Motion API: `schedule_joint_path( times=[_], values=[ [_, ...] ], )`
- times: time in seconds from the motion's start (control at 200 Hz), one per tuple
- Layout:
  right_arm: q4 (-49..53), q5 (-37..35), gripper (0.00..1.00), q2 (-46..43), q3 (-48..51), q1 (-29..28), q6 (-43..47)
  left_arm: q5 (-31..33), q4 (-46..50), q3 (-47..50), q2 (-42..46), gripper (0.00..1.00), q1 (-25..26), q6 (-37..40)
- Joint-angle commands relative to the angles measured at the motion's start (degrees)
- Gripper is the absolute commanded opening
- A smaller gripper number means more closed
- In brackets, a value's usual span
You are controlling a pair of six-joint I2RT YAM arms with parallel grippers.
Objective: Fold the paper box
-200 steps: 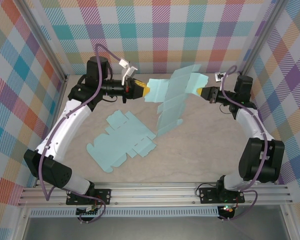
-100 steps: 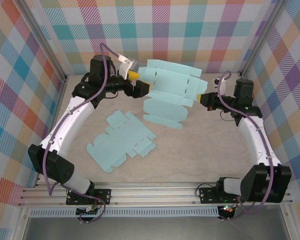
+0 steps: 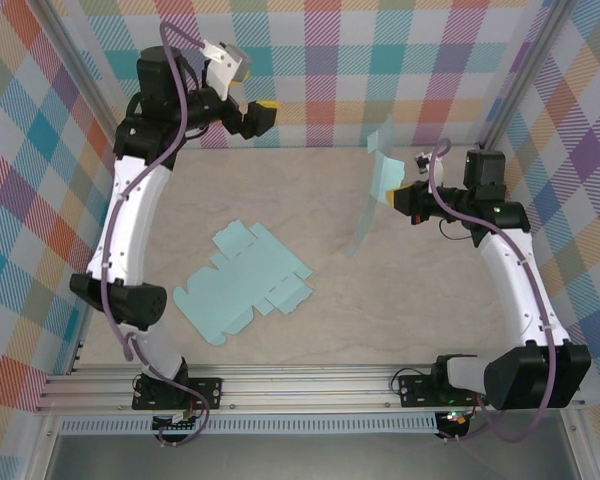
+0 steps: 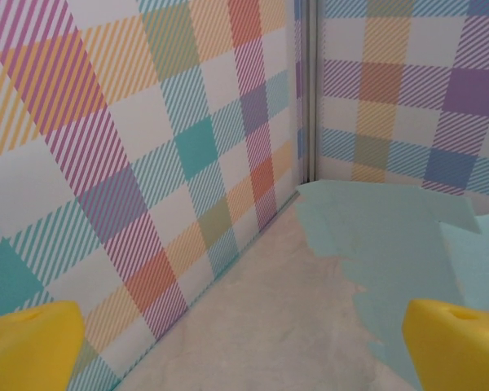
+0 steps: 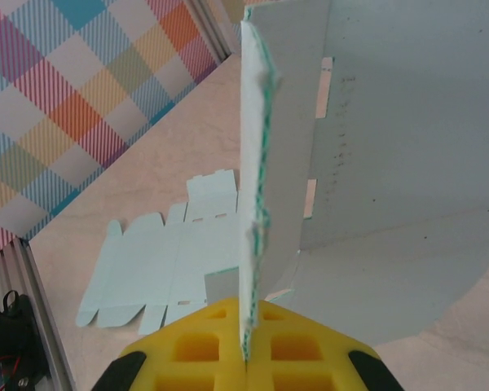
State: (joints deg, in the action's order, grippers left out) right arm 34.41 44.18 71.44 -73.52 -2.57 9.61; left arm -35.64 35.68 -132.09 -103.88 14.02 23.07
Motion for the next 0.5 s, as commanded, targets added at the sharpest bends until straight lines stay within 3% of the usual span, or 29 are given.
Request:
schedule_joint_path(
  times=[0.0,0.365,0.495],
  values=[
    [4.8,3.3,0.00,-2.1,-4.2,-1.4,4.9,-7.9,2.7,-4.6,-5.0,1.00,-1.1,3.5],
    [14.5,7.8,0.00,-1.7,-11.5,-4.2,7.5,-22.6,0.1,-9.9,-11.0,1.00,-1.2,16.6],
    [14.7,8.6,0.00,-1.8,-12.3,-4.9,7.2,-24.2,1.5,-9.9,-11.6,1.00,-1.2,23.3]
  ],
)
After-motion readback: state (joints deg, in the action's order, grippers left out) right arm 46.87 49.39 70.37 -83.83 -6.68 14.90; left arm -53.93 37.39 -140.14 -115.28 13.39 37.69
